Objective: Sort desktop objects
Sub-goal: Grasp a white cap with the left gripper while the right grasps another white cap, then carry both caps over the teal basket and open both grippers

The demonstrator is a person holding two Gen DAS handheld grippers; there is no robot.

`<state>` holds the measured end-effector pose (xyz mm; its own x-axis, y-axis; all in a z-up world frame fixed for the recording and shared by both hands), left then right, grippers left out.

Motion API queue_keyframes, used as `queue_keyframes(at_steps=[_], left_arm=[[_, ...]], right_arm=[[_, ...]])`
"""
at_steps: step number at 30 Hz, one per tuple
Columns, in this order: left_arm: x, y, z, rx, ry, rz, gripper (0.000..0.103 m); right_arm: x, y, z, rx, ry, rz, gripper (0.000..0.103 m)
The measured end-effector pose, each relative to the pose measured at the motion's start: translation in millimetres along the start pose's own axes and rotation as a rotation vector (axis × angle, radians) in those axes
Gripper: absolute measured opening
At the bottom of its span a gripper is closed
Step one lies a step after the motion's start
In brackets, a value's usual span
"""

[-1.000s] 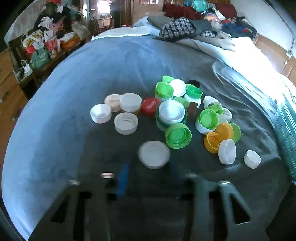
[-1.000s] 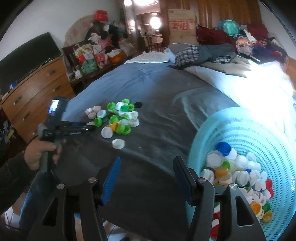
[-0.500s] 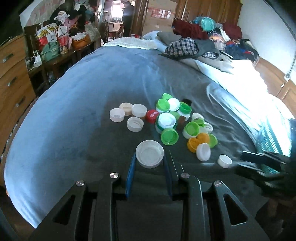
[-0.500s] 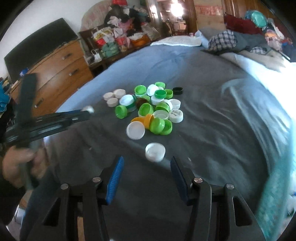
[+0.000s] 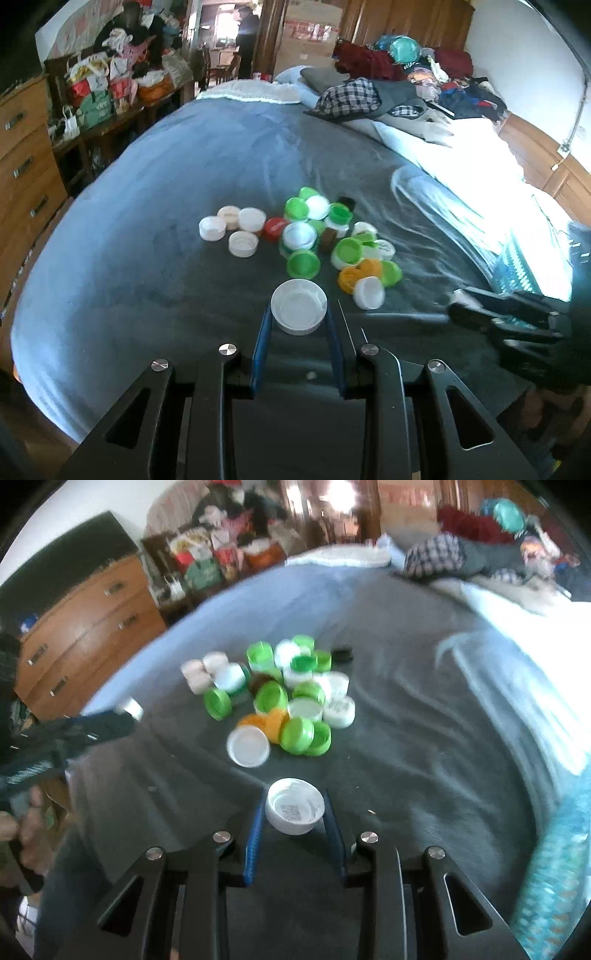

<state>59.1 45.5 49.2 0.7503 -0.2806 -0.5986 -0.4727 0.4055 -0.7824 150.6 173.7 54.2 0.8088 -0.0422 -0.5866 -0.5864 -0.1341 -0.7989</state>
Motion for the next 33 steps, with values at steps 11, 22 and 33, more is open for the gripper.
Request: queue_keyframes(at_steps=[11,22,33], left_arm=[[-9,-30,74,0.043,0.133,0.048,0.024],[-28,-51,148,0.091,0.242,0.081,0.025],[-42,-55,229,0.175,0.340,0.091,0.025]], right_arm=[[7,-101,8,0.071,-0.007,0.146,0.033],[23,-156,53,0.146,0.072,0.223,0.033],[43,-197,106,0.235,0.157,0.263,0.033]])
Point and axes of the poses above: each gripper's, at about its wrist camera, not at the fingertips, and y roughly the way its jaws point, z to its right, x to its underside, the point moved 5 cm from there along y, roughly the way its jaws point, and after that the axes turned 4 degrees about -z, right-handed, at the moved point
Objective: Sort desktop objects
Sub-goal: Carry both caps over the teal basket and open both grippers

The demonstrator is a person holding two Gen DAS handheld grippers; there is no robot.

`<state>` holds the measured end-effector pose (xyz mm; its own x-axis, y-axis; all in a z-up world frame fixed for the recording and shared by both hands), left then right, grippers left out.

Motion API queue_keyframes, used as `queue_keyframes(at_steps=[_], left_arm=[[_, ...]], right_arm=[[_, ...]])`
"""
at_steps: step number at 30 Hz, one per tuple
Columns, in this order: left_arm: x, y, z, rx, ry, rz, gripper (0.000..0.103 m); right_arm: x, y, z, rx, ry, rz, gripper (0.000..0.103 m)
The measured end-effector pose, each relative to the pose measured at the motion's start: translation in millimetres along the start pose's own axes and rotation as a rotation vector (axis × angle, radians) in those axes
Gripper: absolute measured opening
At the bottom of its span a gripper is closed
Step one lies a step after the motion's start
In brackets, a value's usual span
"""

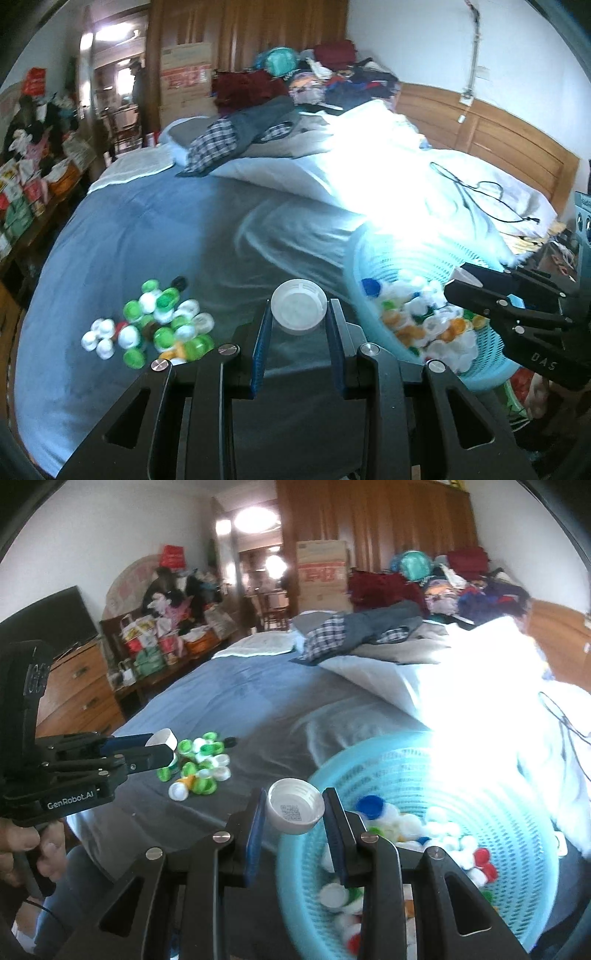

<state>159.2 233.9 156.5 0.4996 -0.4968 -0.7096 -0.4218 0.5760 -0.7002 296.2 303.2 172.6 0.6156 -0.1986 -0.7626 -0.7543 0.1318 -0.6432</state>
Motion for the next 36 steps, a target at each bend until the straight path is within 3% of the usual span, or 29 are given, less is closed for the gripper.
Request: queue_keyframes(at_steps=[11,18,36], left_arm=[[-37,36,79,0.099,0.120,-0.078,0.025],[-34,63,118,0.135,0.175,-0.173,0.025],[-31,70,137,0.134,0.210,-0.189,0.025]], right_arm=[[-2,-17,61,0.072,0.073,-0.009,0.033],[4,-25,88,0.097,0.122,-0.020,0.033],[11,-24,92,0.087,0.148,-0.029,0.034]])
Point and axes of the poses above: each gripper's, at about its wrist camera, not at the fingertips, and y roughly the way its jaws point, z to its right, x to its underside, the point moved 5 cm from there along y, roughly the way its jaws point, and after that the axes turned 4 degrees about -z, right-handed, at the moved point
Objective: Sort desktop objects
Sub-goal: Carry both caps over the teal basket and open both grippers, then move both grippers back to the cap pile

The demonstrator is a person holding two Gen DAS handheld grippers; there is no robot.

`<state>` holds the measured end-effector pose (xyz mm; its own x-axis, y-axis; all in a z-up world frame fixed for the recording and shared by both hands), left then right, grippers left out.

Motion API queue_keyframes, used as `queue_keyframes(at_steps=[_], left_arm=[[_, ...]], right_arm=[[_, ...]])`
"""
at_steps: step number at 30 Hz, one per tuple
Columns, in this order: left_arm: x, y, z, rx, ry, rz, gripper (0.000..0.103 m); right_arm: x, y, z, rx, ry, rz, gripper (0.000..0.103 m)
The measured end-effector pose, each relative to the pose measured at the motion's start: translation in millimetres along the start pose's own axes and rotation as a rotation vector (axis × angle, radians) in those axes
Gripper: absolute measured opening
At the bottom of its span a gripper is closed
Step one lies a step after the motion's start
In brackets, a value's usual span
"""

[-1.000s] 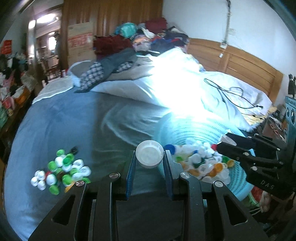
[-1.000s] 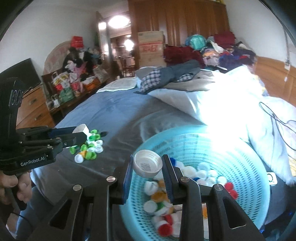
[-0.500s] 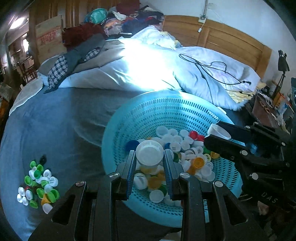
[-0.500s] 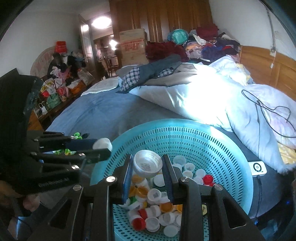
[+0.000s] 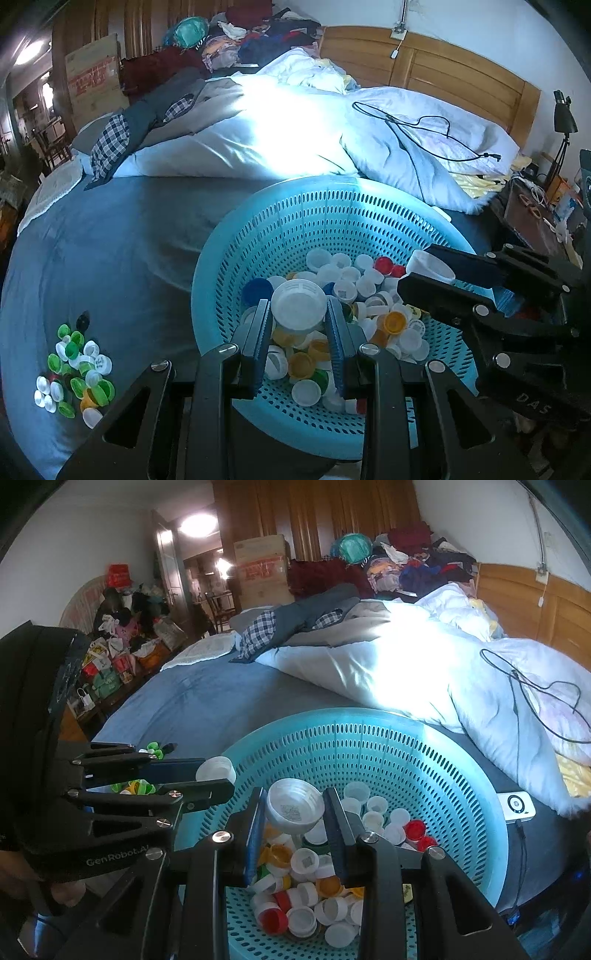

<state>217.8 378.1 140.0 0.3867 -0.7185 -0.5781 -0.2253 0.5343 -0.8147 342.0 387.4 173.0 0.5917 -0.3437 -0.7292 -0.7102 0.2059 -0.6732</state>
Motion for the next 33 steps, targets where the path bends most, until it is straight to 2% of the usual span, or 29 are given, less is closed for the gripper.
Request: queue_keyframes(at_steps=[14,15,16,17,18,19,23,26,28,33], left_arm=[[-1,-1,1,0.011,0.010,0.010,0.025],[-1,-2,1,0.009,0.012,0.012,0.027],[-2,-2,1,0.008,0.011,0.015,0.034],[-2,-4,0,0.006,0.008,0.021,0.039],[-2,-6,-2,0.001,0.001,0.033,0.049],[-2,-8,-5,-0.003,-0.006,0.044,0.054],[3,-14,-24,-0.017,-0.044,0.069,0.055],[27,-22,-68,-0.067,-0.096,0.109,0.055],[58,-20,-115,-0.117,-0.182,0.097,0.055],[164,-17,-246,-0.229,-0.487,0.026,0.055]], right_arm=[[2,1,-1,0.005,-0.001,-0.001,0.034],[3,0,0,0.011,-0.001,0.002,0.034],[3,0,1,0.016,0.001,0.005,0.038],[3,0,2,0.020,0.003,0.008,0.047],[2,-1,3,0.023,0.004,0.010,0.050],[1,-2,2,0.026,0.003,0.011,0.052],[0,-2,-4,0.021,-0.005,0.012,0.053],[0,-1,-16,-0.006,-0.024,0.014,0.056],[2,4,-28,-0.027,-0.051,0.004,0.059],[11,28,-63,-0.085,-0.108,-0.056,0.059]])
Point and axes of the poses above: each gripper's, at about its wrist camera, not at the fingertips, and y roughly the way its jaws point, z to its right, x to its underside, the point moved 5 cm from there along y, roughly the way its jaws point, and after that the axes turned 4 degrees about -z, right-handed, at the moved point
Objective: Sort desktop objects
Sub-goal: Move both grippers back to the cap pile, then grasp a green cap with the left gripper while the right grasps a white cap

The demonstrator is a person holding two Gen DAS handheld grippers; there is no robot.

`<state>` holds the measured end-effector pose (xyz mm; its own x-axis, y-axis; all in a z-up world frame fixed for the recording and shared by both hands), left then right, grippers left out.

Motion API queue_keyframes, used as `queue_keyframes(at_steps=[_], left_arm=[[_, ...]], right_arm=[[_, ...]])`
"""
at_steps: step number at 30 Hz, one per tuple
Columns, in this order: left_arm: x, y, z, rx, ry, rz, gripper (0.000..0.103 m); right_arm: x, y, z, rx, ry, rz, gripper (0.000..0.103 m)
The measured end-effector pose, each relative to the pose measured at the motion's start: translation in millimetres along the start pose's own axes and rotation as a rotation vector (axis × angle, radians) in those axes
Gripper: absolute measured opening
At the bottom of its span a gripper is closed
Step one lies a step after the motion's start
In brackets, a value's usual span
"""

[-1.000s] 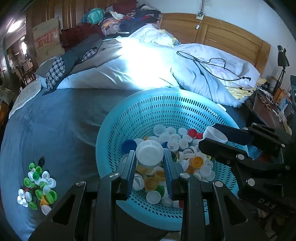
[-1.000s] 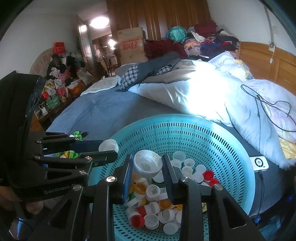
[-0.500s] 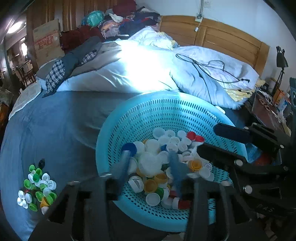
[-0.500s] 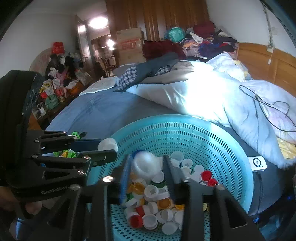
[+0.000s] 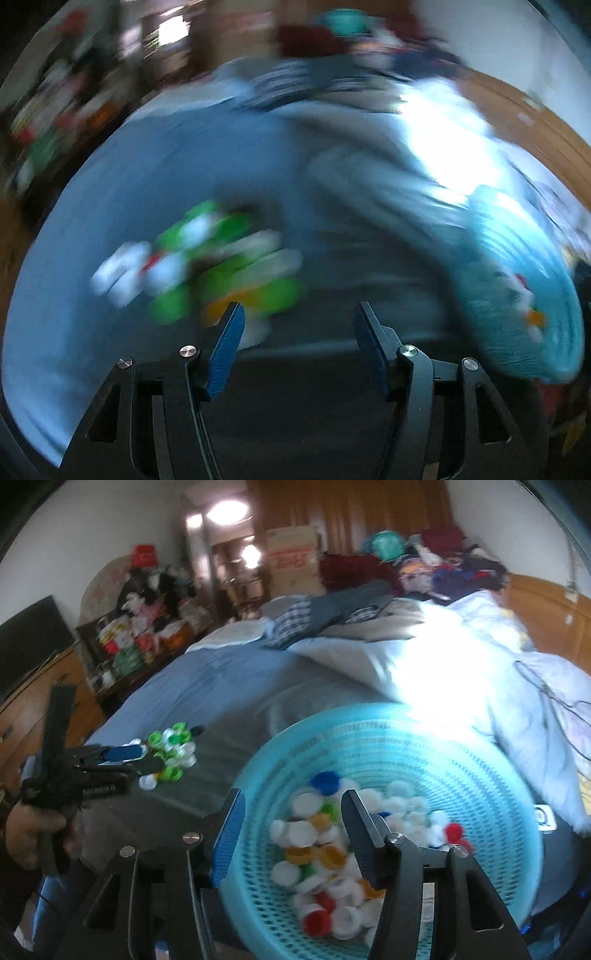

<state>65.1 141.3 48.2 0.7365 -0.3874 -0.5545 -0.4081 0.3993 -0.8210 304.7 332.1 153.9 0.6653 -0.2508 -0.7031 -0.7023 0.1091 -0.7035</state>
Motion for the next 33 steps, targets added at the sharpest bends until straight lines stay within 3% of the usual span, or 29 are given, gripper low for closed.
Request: queue_keyframes(at_steps=[3,5,8,15,17,18,19,23,33], left_arm=[[15,9,-65,-0.048,-0.126,-0.012,0.055],[17,16,-86,-0.040,-0.163,-0.009,0.055],[14,28,-85,0.017,-0.152,0.009,0.055],[1,65,-82,-0.009,-0.135,-0.012,0.055],[-1,71,-86,-0.010,-0.146,-0.021,0.049],[-1,70,-90,-0.012,-0.155,-0.016,0.033],[-1,69,-92,-0.003,-0.161,-0.018,0.025],[4,51,-96,0.026,-0.159,0.004,0.025],[33,-8,-117,0.048,-0.225,0.053,0.025]], right_arm=[[2,14,-20,-0.029,-0.031,-0.026,0.059],[3,23,-31,-0.041,-0.052,-0.046,0.059],[4,35,-47,-0.054,-0.079,-0.075,0.059],[5,49,-60,-0.039,-0.105,-0.118,0.059],[5,52,-62,-0.039,-0.108,-0.128,0.059],[5,53,-64,-0.039,-0.112,-0.132,0.059],[5,55,-67,-0.040,-0.117,-0.135,0.059],[1,69,-87,-0.075,-0.140,-0.146,0.050],[13,153,-188,-0.318,-0.191,-0.251,0.050]])
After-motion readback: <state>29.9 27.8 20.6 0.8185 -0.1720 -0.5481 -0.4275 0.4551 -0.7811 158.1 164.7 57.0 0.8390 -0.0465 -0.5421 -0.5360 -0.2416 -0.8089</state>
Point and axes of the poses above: each gripper's, at about its wrist camera, not at the fingertips, and y roughly the way its jaws point, z to its right, x to its underside, the point moved 5 cm from there along y, roughly the way its jaws point, and after that the axes turned 4 degrees about -z, right-handed, at the moved point
